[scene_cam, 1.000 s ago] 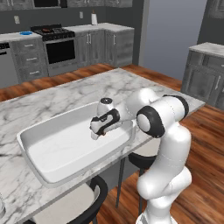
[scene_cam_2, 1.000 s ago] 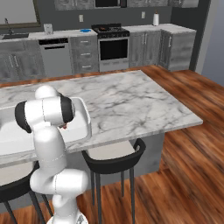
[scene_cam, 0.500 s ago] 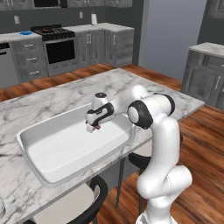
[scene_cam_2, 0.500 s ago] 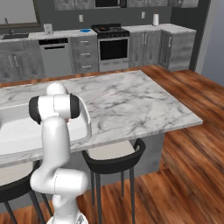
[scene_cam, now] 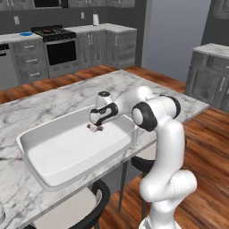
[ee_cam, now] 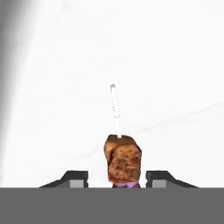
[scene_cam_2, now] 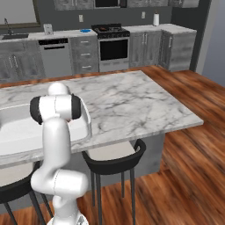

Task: Place the cold items (peach and mango) from the fridge in one tupperware on the dining counter. Place the warm items (hot dog and kebab skewer) in the stove area in another tupperware.

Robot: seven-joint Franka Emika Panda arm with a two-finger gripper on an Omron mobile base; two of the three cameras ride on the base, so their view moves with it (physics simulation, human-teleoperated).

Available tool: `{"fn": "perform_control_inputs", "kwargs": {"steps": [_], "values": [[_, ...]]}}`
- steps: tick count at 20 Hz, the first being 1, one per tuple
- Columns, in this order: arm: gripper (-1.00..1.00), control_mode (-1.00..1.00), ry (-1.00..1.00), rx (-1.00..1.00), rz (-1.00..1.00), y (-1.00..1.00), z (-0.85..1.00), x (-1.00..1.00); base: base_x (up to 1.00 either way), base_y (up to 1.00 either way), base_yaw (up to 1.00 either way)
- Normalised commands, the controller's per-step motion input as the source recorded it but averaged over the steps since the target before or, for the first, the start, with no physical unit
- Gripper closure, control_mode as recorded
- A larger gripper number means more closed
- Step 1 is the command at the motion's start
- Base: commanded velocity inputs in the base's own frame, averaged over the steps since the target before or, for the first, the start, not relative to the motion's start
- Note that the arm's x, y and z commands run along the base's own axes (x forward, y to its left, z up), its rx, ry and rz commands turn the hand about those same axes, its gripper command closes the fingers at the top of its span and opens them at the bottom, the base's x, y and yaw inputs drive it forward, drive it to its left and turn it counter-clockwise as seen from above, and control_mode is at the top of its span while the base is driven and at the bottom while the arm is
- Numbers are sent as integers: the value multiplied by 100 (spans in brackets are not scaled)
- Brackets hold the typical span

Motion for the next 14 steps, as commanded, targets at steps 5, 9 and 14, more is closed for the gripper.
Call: {"fn": "perform_control_inputs", "kwargs": {"steps": [5, 9, 14], "values": [[-100, -100, -35, 19, 0, -54, 32, -73, 0, 0, 0], [-100, -100, -22, 4, 1, -48, 96, -83, 0, 0, 0], [-100, -100, -4, 0, 5, -52, 100, -37, 0, 0, 0]]}}
